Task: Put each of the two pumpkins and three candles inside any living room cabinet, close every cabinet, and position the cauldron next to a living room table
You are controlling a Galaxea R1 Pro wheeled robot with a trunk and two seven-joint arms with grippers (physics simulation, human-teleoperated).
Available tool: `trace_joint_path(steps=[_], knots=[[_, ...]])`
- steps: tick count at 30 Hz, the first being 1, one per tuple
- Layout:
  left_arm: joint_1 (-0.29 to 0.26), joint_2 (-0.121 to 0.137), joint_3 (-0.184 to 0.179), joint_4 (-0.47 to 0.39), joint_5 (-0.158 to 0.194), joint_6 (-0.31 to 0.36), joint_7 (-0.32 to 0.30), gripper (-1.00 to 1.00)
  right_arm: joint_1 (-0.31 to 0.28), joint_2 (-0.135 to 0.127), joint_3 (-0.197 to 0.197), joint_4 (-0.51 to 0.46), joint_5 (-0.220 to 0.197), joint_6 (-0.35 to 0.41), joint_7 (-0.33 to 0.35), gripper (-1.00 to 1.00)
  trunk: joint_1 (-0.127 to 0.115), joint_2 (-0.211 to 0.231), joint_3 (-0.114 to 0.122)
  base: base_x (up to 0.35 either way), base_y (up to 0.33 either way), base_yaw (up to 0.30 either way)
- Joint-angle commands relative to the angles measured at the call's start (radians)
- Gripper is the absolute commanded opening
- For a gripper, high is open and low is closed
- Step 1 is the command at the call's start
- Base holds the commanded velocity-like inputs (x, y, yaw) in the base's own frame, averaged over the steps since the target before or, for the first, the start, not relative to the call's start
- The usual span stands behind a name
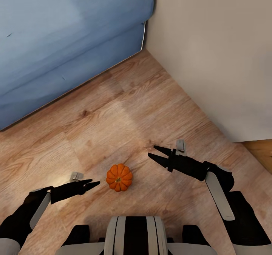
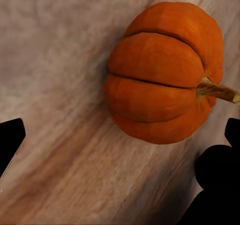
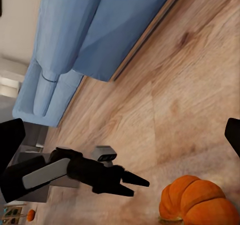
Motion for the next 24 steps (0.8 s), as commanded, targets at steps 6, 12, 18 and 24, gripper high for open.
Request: trace_joint_path(steps=[6,12,18,24], knots=[[-0.058,0.0,-0.002,0.158,-0.009,-0.06,-0.015,1.0,0.0,0.005,0.002,0.0,0.0,-0.003,0.0,1.0,0.0,0.0,0.0,0.0,0.0,0.0],[-0.142,-0.001,-0.003,0.338,-0.013,-0.133,-0.063,1.0,0.001,0.007,0.003,0.0,0.0,-0.009,0.001,1.0,0.0,0.0,0.0,0.0,0.0,0.0],[-0.169,-0.004,-0.003,0.381,-0.014,-0.149,-0.072,1.0,-0.002,0.006,0.002,0.0,0.001,-0.01,0.013,1.0,0.0,0.0,0.0,0.0,0.0,0.0],[-0.179,-0.013,-0.004,0.387,-0.014,-0.151,-0.073,1.0,-0.004,0.005,-0.001,0.0,0.001,-0.004,0.021,1.0,0.0,0.0,0.0,0.0,0.0,0.0]])
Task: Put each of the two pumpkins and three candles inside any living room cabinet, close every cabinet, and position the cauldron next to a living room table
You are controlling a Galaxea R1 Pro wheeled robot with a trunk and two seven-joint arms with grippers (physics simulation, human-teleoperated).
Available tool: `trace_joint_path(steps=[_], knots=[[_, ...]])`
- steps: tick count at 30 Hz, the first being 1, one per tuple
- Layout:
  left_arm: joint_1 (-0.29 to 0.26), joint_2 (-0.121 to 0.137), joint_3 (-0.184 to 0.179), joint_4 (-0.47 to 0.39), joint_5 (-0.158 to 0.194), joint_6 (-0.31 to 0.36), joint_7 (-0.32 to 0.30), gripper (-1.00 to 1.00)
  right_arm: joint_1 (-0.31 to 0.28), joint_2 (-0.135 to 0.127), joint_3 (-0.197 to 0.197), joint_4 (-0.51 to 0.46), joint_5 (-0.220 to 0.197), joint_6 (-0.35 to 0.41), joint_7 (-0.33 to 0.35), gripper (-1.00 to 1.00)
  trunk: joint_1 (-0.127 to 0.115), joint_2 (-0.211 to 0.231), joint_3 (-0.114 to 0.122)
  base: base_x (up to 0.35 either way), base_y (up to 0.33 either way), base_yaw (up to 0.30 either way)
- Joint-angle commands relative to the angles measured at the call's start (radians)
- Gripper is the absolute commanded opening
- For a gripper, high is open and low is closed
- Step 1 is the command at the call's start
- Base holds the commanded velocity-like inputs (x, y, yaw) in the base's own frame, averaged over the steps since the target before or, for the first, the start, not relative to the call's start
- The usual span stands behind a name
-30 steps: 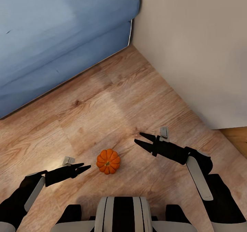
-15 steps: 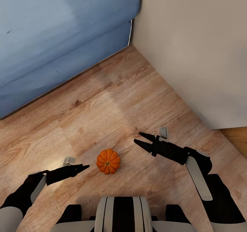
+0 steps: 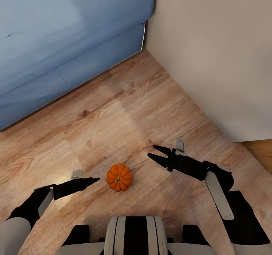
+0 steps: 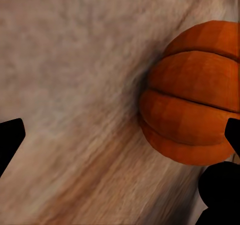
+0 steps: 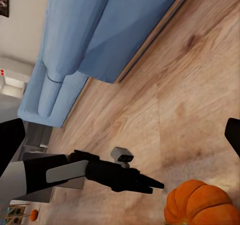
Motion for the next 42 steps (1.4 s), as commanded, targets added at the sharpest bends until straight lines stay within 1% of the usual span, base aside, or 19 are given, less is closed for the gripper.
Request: trace_joint_path(steps=[1,4,7,11,14,24,36,42], knots=[[-0.002,-0.001,0.0,0.001,0.0,0.0,-0.001,1.0,0.0,0.0,0.0,0.0,0.0,0.0,0.0,1.0,0.0,0.0,0.0,0.0,0.0,0.0],[-0.006,-0.004,0.0,0.002,0.001,0.002,-0.018,1.0,0.001,0.001,-0.001,0.0,0.0,0.0,0.002,1.0,0.0,0.0,0.0,0.0,0.0,0.0],[-0.011,-0.003,0.0,0.012,0.0,0.003,-0.077,1.0,0.001,0.001,0.0,0.0,0.0,-0.001,0.002,1.0,0.0,0.0,0.0,0.0,0.0,0.0],[-0.024,0.0,-0.001,0.046,-0.001,-0.001,-0.121,1.0,0.001,0.0,0.001,0.0,-0.001,-0.002,0.002,1.0,0.0,0.0,0.0,0.0,0.0,0.0],[-0.029,0.003,-0.001,0.058,-0.001,-0.002,-0.139,1.0,0.001,0.0,0.001,0.0,0.0,-0.002,0.002,1.0,0.0,0.0,0.0,0.0,0.0,0.0],[-0.04,0.006,-0.001,0.094,-0.003,-0.002,-0.152,1.0,0.001,-0.002,0.0,0.0,0.0,-0.002,0.002,1.0,0.0,0.0,0.0,0.0,0.0,-0.005],[-0.062,0.007,0.001,0.146,-0.003,-0.003,-0.139,1.0,0.001,-0.005,-0.004,-0.001,-0.001,0.0,0.003,1.0,0.0,0.0,0.0,0.0,0.0,-0.221],[-0.065,0.008,0.001,0.157,-0.004,-0.007,-0.137,1.0,0.003,-0.005,-0.006,-0.001,-0.001,-0.001,0.004,1.0,0.0,0.0,0.0,0.0,0.0,-0.076]])
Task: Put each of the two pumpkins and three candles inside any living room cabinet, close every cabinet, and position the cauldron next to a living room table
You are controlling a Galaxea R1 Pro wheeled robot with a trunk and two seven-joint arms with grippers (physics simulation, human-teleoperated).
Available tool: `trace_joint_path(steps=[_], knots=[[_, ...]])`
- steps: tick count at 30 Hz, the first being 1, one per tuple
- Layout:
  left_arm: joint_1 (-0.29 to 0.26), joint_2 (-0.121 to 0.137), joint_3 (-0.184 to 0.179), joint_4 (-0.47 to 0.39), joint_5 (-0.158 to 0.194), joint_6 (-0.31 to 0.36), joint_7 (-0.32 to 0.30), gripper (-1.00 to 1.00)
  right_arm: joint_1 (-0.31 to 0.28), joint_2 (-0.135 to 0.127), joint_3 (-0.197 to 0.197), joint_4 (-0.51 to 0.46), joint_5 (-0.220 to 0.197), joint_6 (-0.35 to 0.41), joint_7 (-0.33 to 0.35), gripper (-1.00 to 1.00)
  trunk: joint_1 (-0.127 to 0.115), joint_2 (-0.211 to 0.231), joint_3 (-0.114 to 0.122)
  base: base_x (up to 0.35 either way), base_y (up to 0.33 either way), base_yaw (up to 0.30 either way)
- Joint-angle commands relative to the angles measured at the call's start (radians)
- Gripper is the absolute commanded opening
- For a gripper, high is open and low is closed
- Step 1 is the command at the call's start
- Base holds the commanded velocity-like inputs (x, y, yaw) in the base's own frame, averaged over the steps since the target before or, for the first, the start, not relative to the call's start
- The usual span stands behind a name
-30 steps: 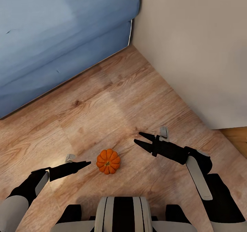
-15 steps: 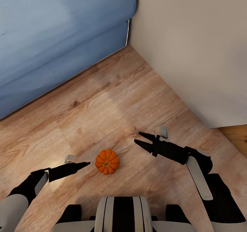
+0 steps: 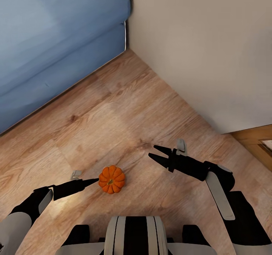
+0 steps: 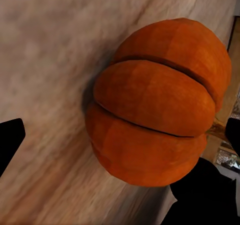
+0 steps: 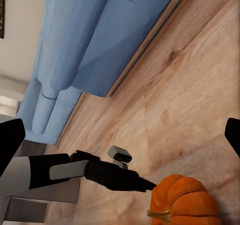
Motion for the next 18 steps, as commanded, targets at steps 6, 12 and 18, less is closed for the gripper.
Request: trace_joint_path(steps=[6,12,18], knots=[[-0.001,0.0,0.0,0.01,-0.001,-0.005,0.0,1.0,0.0,0.0,-0.002,0.0,0.001,-0.003,0.038,1.0,0.0,0.0,0.0,0.0,0.0,-0.009],[-0.001,-0.001,0.0,0.013,0.001,-0.005,0.002,1.0,0.0,0.001,-0.003,0.0,0.001,-0.004,0.051,1.0,0.0,0.0,0.0,0.0,0.0,-0.024],[-0.001,-0.001,0.0,0.014,0.001,-0.005,0.002,1.0,0.0,0.0,-0.004,0.0,0.001,-0.006,0.054,1.0,0.0,0.0,0.0,0.0,0.0,-0.199]])
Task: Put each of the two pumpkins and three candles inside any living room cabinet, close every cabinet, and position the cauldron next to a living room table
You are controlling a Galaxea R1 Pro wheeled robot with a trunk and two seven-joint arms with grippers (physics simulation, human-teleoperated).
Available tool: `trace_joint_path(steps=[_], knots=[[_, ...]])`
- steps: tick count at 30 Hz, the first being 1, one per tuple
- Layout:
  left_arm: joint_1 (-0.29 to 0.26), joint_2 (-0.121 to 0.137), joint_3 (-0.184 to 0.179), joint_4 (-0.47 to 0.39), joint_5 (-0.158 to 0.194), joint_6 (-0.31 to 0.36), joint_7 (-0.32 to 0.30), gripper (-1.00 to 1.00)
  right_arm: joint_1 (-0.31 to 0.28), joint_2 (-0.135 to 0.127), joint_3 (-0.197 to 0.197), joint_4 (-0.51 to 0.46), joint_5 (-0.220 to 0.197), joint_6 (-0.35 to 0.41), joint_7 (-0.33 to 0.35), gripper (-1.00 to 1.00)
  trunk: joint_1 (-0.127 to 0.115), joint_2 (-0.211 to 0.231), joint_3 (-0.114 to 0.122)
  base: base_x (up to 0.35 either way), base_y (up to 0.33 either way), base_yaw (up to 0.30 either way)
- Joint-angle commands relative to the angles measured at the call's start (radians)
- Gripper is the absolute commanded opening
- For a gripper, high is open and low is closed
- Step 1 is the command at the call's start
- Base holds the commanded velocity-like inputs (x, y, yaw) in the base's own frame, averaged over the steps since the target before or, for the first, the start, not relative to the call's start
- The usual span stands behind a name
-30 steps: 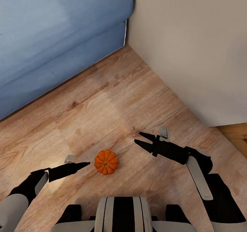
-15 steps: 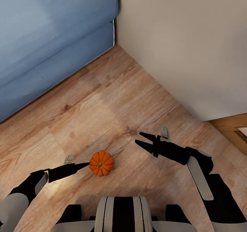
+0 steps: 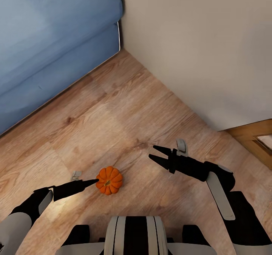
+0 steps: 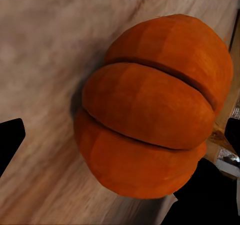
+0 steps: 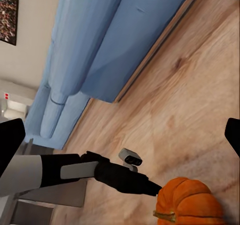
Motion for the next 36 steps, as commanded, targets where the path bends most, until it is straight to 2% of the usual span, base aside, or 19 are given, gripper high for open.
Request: trace_joint_path(steps=[1,13,17,23,32,35,36], knots=[[0.0,0.0,0.0,0.0,0.0,0.0,0.0,1.0,0.0,0.0,0.0,0.0,0.0,0.0,0.0,1.0,0.0,0.0,0.0,0.0,0.0,-0.171],[0.0,-0.004,-0.001,0.0,-0.001,0.001,0.001,1.0,0.0,0.0,-0.003,0.0,0.0,-0.001,0.0,1.0,0.0,0.0,0.0,0.0,0.0,-0.042],[-0.001,-0.007,-0.001,0.011,-0.027,0.002,0.002,1.0,0.0,0.0,-0.004,0.0,0.0,-0.001,0.001,1.0,0.0,0.0,0.0,0.0,0.0,-0.12],[-0.006,-0.009,0.0,0.021,-0.043,0.003,0.003,1.0,0.0,-0.001,-0.005,0.0,0.0,-0.001,0.002,1.0,0.0,0.0,0.0,0.0,0.0,-0.159],[-0.01,-0.01,0.0,0.037,-0.049,0.004,0.007,1.0,0.001,-0.002,-0.04,0.0,0.0,-0.001,0.03,1.0,0.0,0.0,0.0,0.0,0.0,-0.023],[-0.011,-0.014,0.0,0.04,-0.048,0.007,0.031,1.0,0.001,-0.002,-0.047,0.0,0.0,-0.001,0.039,1.0,0.0,0.0,0.0,0.0,0.0,-0.002],[-0.011,-0.024,0.0,0.044,-0.049,0.008,0.048,1.0,0.002,-0.002,-0.053,0.0,0.0,-0.001,0.042,1.0,0.0,0.0,0.0,0.0,0.0,0.0]])
